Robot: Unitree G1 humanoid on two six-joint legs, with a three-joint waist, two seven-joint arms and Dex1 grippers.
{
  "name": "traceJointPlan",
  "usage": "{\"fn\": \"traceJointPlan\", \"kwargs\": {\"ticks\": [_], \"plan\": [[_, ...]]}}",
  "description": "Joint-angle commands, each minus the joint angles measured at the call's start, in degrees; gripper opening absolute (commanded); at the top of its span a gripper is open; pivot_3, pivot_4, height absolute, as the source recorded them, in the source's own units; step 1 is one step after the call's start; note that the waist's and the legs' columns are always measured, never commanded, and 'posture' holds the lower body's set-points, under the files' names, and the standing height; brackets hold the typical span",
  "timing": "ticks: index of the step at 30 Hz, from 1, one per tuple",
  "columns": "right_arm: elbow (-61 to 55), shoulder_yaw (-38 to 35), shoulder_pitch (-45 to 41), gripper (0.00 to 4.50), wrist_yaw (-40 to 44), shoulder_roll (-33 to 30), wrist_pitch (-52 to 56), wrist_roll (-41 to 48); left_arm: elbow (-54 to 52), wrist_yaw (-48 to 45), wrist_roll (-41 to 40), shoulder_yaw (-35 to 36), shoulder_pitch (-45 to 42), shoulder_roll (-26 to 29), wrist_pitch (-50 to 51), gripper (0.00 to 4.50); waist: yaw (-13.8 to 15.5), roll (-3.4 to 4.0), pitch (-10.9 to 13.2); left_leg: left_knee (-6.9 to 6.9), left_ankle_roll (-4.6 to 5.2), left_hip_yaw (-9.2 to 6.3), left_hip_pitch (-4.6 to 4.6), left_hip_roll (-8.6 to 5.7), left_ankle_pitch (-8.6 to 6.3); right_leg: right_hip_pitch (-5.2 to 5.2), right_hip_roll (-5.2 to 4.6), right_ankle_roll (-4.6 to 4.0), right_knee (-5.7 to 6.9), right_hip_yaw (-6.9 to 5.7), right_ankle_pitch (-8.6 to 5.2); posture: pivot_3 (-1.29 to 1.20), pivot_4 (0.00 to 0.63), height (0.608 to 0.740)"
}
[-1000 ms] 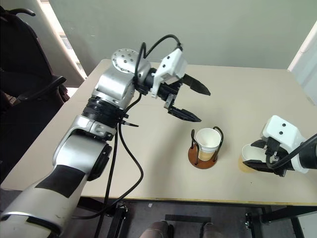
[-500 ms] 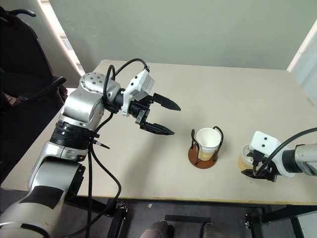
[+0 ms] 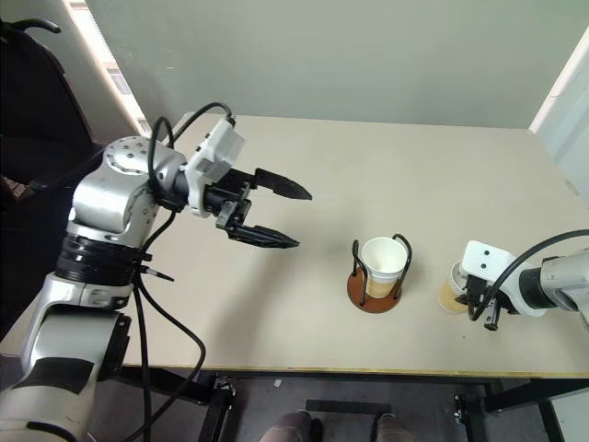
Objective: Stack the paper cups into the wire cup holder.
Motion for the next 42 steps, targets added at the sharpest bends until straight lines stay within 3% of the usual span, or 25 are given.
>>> {"fn": "traceJointPlan", "kwargs": {"ticks": [1,5,9,12,33,36,42], "plan": [[0.2,-5.2,-5.2,0.04,3.6,-3.1,-0.9,1.5,-1.9,-0.6,-2.1,2.8,0.5,1.0,-0.2,4.5,0.0,0.01,0.0,0.0,0.0,0.01,0.0,-0.01,0.0,-0.01,0.0,-0.01,0.0,0.01,-0.01,0.0,0.15,0.74],[-2.0,-3.2,-19.2,0.04,7.6,-3.6,1.1,4.8,-3.2,-0.1,-1.4,3.2,3.0,1.4,-3.3,4.5,-0.4,0.04,0.0,-0.06,-0.03,0.01,0.01,0.0,-0.02,-0.04,0.02,-0.1,0.02,0.01,-0.04,0.0,0.15,0.74],[-5.7,4.4,-35.6,0.04,9.7,2.0,4.5,5.3,-3.9,0.2,-1.4,3.1,3.9,1.5,-3.7,4.5,-0.7,0.04,0.0,-0.11,-0.12,-0.19,0.04,0.06,-0.08,-0.06,0.12,-0.28,0.05,-0.12,-0.15,0.0,0.15,0.74],[-6.8,9.0,-41.9,0.04,10.5,5.9,6.4,4.4,-4.3,0.1,-1.3,2.7,4.2,1.5,-3.8,4.5,-0.8,0.04,0.0,-0.12,-0.14,-0.3,0.04,0.05,-0.09,-0.06,0.14,-0.33,0.06,-0.17,-0.16,0.0,0.15,0.74],[-7.5,18.2,-39.8,0.04,15.1,9.4,1.5,-4.3,-3.6,0.3,-0.2,2.0,4.5,1.7,-4.9,4.5,-0.3,0.04,0.0,-0.13,-0.28,-0.42,-0.04,0.03,-0.12,-0.11,0.08,-0.54,0.05,-0.25,-0.31,0.0,0.15,0.74],[-6.5,19.8,-41.2,0.56,15.1,11.4,1.1,-6.2,-3.6,0.3,0.3,1.6,4.5,1.6,-5.5,4.5,-0.4,0.04,0.0,-0.13,-0.28,-0.42,-0.02,0.04,-0.12,-0.11,0.08,-0.54,0.06,-0.25,-0.31,0.0,0.15,0.74],[-3.2,19.3,-44.9,2.57,13.8,16.1,1.2,-8.1,-3.8,0.7,0.9,1.4,4.9,1.5,-6.0,4.5,-0.4,0.04,0.0,-0.15,-0.28,-0.42,-0.02,0.04,-0.12,-0.12,0.09,-0.54,0.07,-0.25,-0.31,0.0,0.15,0.74]]}}
